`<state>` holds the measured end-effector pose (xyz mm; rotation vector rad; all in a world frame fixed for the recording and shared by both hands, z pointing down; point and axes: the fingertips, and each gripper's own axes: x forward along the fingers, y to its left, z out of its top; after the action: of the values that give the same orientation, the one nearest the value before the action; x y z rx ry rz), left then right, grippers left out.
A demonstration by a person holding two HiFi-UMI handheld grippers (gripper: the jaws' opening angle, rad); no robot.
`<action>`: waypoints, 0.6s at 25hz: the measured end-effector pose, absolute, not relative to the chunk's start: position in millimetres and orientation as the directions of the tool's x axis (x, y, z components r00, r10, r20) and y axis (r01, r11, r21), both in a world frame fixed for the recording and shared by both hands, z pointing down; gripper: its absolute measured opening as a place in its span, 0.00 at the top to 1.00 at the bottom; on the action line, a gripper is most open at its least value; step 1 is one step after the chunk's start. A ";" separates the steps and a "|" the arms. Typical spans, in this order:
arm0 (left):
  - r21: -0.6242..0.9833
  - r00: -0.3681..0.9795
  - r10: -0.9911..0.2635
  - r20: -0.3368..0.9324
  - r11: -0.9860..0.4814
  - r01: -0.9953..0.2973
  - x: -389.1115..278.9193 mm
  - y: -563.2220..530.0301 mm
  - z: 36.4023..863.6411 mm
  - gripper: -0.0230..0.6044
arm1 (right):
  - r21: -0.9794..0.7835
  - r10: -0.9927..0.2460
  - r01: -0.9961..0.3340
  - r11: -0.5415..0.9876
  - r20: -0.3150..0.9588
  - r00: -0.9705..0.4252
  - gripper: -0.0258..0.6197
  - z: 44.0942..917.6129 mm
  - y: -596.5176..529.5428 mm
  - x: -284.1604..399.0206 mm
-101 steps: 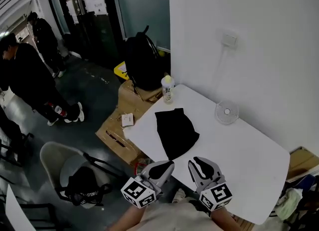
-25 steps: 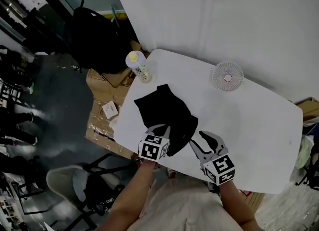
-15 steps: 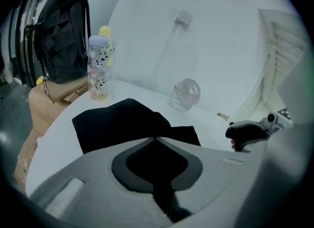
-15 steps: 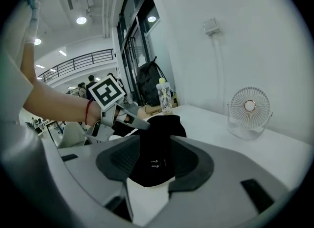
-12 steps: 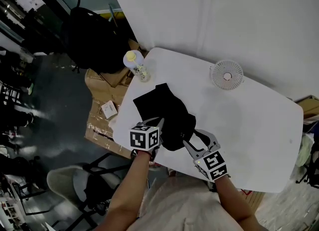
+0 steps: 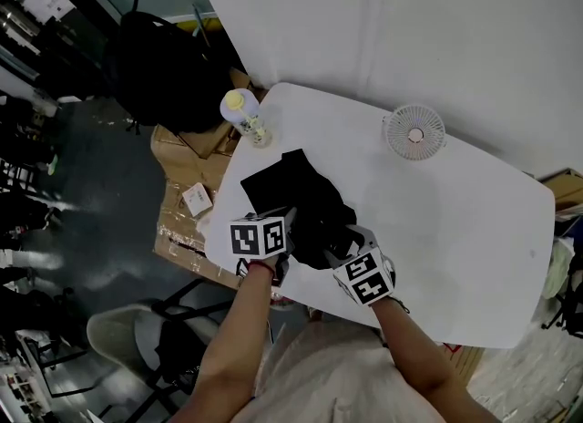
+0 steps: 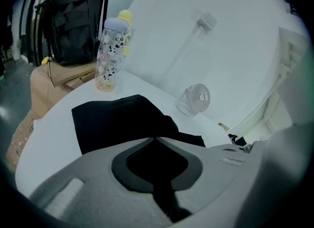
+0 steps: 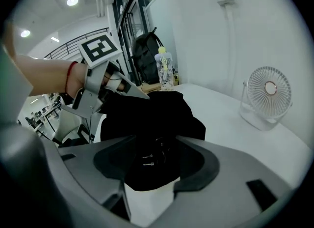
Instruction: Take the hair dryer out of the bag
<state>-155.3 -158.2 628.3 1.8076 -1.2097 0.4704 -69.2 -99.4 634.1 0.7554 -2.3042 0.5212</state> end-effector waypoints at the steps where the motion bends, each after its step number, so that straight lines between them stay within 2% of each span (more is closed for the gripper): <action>1: 0.463 0.454 -0.540 0.709 -0.129 -0.877 -155.6 -159.5 628.8 0.94 | -0.170 -0.369 -0.643 0.746 0.700 -0.612 0.58 637.7 -101.5 -70.9; 15: 0.500 0.478 -0.524 0.705 -0.110 -0.859 -155.6 -167.3 632.1 0.94 | -0.143 -0.287 -0.670 0.729 0.824 -0.489 0.57 675.1 -128.7 -88.8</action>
<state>-155.6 -167.3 632.1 1.7761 -1.1749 0.4420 -88.8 -128.7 675.1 0.7222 -2.0881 0.5774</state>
